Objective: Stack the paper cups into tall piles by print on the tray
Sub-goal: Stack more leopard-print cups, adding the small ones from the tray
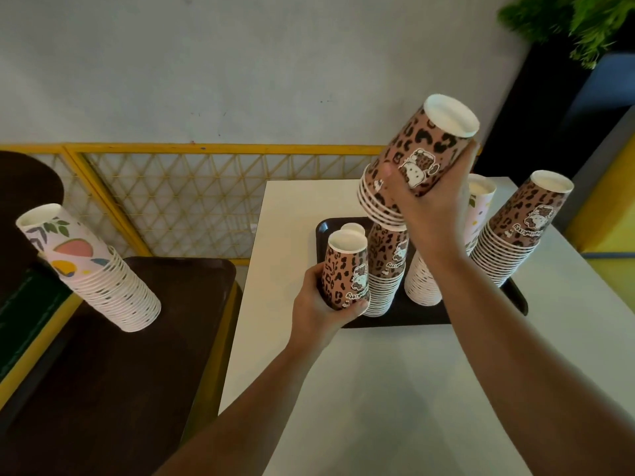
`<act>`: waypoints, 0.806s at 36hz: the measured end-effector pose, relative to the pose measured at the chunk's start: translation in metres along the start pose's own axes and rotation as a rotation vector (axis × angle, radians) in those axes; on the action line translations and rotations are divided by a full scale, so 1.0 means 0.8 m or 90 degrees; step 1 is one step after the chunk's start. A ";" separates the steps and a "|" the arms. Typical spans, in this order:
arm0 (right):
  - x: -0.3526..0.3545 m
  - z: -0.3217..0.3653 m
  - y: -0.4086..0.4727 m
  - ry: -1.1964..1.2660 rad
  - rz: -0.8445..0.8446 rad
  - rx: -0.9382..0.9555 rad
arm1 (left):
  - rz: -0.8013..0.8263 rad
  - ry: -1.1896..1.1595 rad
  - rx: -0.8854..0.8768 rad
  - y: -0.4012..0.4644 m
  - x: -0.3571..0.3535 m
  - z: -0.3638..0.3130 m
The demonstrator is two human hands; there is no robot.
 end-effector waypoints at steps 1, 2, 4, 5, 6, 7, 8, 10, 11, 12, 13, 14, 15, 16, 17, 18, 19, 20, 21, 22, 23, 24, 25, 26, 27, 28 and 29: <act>0.002 -0.002 0.004 -0.004 -0.005 -0.001 | -0.003 0.004 0.000 0.001 0.002 0.001; 0.002 -0.005 0.007 -0.012 -0.009 -0.001 | -0.008 0.008 -0.001 0.002 0.003 0.001; -0.002 -0.013 0.007 -0.038 -0.003 0.002 | -0.021 0.018 -0.001 0.003 0.008 0.000; -0.005 -0.020 0.006 -0.052 0.005 -0.001 | -0.028 0.021 -0.001 0.004 0.010 -0.001; -0.009 -0.028 0.004 -0.066 0.012 -0.009 | -0.037 0.021 0.001 0.004 0.012 -0.002; -0.012 -0.037 0.002 -0.078 0.020 -0.017 | -0.048 0.020 0.003 0.005 0.015 -0.002; -0.014 -0.047 0.000 -0.088 0.029 -0.023 | -0.059 0.020 0.003 0.005 0.018 -0.003; -0.018 -0.064 -0.007 -0.107 0.048 -0.040 | -0.077 0.024 0.003 0.007 0.024 -0.006; -0.020 -0.071 -0.011 -0.118 0.061 -0.048 | -0.085 0.026 0.003 0.009 0.026 -0.007; -0.022 -0.077 -0.014 -0.127 0.072 -0.054 | -0.093 0.027 0.000 0.011 0.029 -0.009; -0.023 -0.082 -0.018 -0.132 0.079 -0.062 | -0.102 0.024 -0.005 0.013 0.032 -0.012; -0.022 -0.086 -0.021 -0.130 0.077 -0.071 | -0.108 0.023 -0.013 0.015 0.034 -0.016; -0.019 -0.086 -0.024 -0.128 0.065 -0.074 | -0.112 0.024 -0.020 0.017 0.036 -0.021; -0.014 -0.084 -0.026 -0.129 0.043 -0.067 | -0.115 0.024 -0.027 0.020 0.037 -0.027; -0.008 -0.078 -0.028 -0.129 0.019 -0.052 | -0.118 0.024 -0.035 0.022 0.038 -0.033; -0.003 -0.069 -0.029 -0.120 0.004 -0.035 | -0.119 0.024 -0.047 0.025 0.039 -0.040; -0.001 -0.060 -0.031 -0.105 0.004 -0.019 | -0.120 0.024 -0.060 0.028 0.039 -0.049; -0.001 -0.050 -0.033 -0.088 0.022 -0.004 | -0.118 0.027 -0.078 0.031 0.039 -0.059; -0.005 -0.040 -0.036 -0.075 0.053 0.009 | -0.113 0.028 -0.098 0.034 0.038 -0.070; -0.012 -0.031 -0.039 -0.066 0.092 0.018 | -0.105 0.029 -0.119 0.037 0.036 -0.081; -0.019 -0.023 -0.042 -0.064 0.133 0.021 | -0.093 0.029 -0.138 0.041 0.034 -0.093; -0.025 -0.015 -0.045 -0.067 0.165 0.025 | -0.081 0.030 -0.159 0.044 0.030 -0.105; -0.030 -0.007 -0.046 -0.069 0.184 0.032 | -0.071 0.033 -0.181 0.048 0.027 -0.116; -0.032 0.000 -0.046 -0.069 0.192 0.040 | -0.063 0.036 -0.207 0.052 0.024 -0.128; -0.033 0.006 -0.045 -0.066 0.191 0.045 | -0.057 0.043 -0.234 0.056 0.021 -0.140; -0.032 0.012 -0.043 -0.064 0.184 0.047 | -0.054 0.051 -0.260 0.060 0.019 -0.151; -0.030 0.015 -0.040 -0.065 0.172 0.049 | -0.051 0.057 -0.279 0.064 0.017 -0.160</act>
Point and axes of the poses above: each hand's wrist, its own y-axis towards the middle knuckle, its own x-axis out of the back of the hand, z = x × y, the point moved 10 cm from there along y, towards the middle knuckle, and after that the axes turned 12 degrees about -x, right-handed, at the moved point
